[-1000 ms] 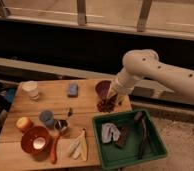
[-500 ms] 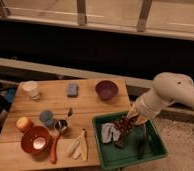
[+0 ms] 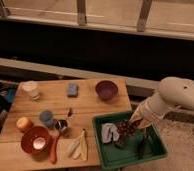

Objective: Place grapes in tray

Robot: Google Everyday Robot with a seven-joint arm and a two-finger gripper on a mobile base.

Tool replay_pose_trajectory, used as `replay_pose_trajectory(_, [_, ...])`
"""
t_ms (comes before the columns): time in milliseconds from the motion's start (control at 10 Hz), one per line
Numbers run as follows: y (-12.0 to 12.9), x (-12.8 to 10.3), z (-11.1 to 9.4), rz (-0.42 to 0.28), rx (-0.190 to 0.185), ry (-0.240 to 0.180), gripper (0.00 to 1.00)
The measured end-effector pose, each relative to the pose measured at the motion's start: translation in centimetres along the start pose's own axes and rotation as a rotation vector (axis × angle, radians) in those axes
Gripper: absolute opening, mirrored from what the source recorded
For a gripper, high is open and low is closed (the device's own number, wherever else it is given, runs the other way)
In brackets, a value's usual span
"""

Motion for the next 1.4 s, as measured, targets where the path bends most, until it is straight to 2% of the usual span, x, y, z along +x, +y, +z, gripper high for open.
replay_pose_trajectory(100, [0.4,-0.1,0.4,-0.009,0.023,0.003,0.0])
replay_pose_trajectory(300, [1.0,0.3,2.6,0.011,0.071,0.054,0.0])
replay_pose_trajectory(600, [-2.4,1.4,5.1,0.081,0.129,0.132,0.0])
replay_pose_trajectory(800, [-5.4,2.9,5.8,0.132,0.15,0.179,0.0])
replay_pose_trajectory(900, [-6.1,3.4,6.1,0.145,0.155,0.197,0.04])
replay_pose_trajectory(1100, [-7.4,4.2,6.4,0.176,0.153,0.229,0.2])
replay_pose_trajectory(1200, [-7.5,4.3,6.7,0.182,0.137,0.249,0.33])
replay_pose_trajectory(1300, [-7.4,4.3,6.9,0.186,0.115,0.262,0.42])
replay_pose_trajectory(1400, [-7.6,4.2,6.9,0.193,0.106,0.261,0.51])
